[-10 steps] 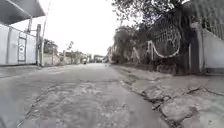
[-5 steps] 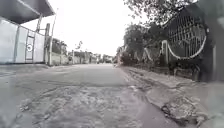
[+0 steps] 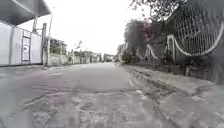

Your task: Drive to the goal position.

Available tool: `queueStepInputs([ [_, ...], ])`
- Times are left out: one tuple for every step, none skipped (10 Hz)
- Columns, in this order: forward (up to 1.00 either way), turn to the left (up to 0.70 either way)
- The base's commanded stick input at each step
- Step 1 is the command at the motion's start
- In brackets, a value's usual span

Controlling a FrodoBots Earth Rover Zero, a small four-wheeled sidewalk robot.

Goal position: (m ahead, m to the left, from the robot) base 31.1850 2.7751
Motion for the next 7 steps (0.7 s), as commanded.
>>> queueStepInputs([
  [1.0,0.0],
  [1.0,0.0],
  [1.0,0.0],
  [1.0,0.0],
  [1.0,0.0],
  [1.0,0.0],
  [1.0,0.0],
])
